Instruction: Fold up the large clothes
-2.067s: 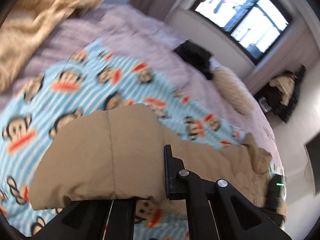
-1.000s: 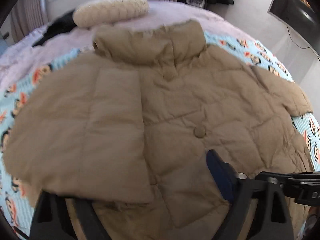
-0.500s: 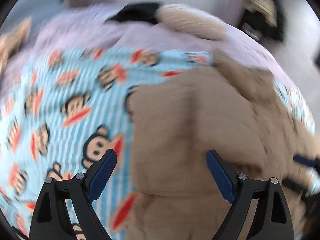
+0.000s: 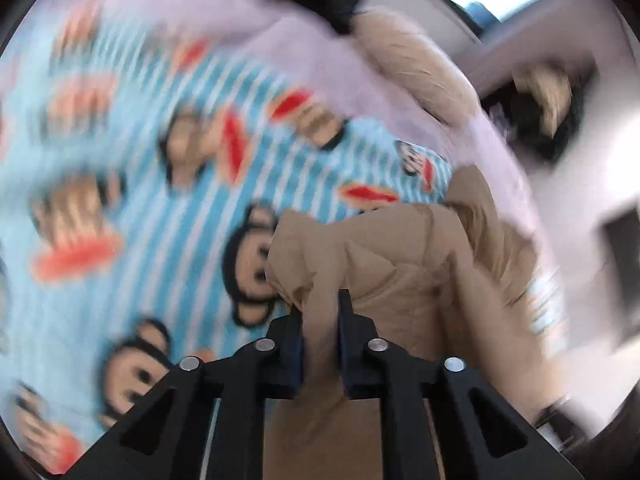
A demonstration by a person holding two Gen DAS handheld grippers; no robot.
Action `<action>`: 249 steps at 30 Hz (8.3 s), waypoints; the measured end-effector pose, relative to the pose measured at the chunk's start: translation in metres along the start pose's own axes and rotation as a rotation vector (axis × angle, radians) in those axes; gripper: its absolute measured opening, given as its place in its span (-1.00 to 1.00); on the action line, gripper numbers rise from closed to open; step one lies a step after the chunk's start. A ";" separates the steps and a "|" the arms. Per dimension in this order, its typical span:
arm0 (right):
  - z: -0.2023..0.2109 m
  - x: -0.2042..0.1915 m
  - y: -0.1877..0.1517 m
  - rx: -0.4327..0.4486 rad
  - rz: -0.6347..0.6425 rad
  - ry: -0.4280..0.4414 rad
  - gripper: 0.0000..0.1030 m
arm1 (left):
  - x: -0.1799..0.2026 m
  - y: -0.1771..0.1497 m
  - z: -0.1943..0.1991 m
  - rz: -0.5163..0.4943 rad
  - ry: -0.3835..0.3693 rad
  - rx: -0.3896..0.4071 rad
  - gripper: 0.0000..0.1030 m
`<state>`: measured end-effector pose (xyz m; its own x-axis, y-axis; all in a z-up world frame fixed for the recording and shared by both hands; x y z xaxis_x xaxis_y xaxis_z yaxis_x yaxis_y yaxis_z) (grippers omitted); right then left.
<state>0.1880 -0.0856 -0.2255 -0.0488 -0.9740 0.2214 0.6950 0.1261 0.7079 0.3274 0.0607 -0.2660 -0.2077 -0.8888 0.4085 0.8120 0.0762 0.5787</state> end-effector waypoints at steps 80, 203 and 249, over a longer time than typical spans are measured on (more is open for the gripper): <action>0.144 0.208 -0.234 -0.235 -0.994 0.309 0.81 | 0.180 -0.220 0.116 -0.325 0.222 -0.230 0.99; 0.012 0.062 -0.036 -0.223 -0.392 0.402 -0.80 | 0.101 -0.068 0.087 0.052 -0.049 -0.033 0.99; 0.044 0.266 -0.171 -0.302 -0.994 0.263 -0.76 | 0.146 -0.069 0.042 -0.127 -0.002 -0.103 -0.73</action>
<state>0.0244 -0.3576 -0.2580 -0.5595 -0.6288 -0.5399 0.5796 -0.7625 0.2875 0.2182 -0.0555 -0.2163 -0.3135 -0.8873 0.3381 0.8306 -0.0837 0.5505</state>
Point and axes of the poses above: each gripper's, at about its wrist camera, not at the fingertips, and z roughly against the way its jaws point, x to its right, y to its top, the point moved 9 cm from there along -z, roughly the way its jaws point, and after that the axes turned 10 degrees about x, right-handed, at the moved point
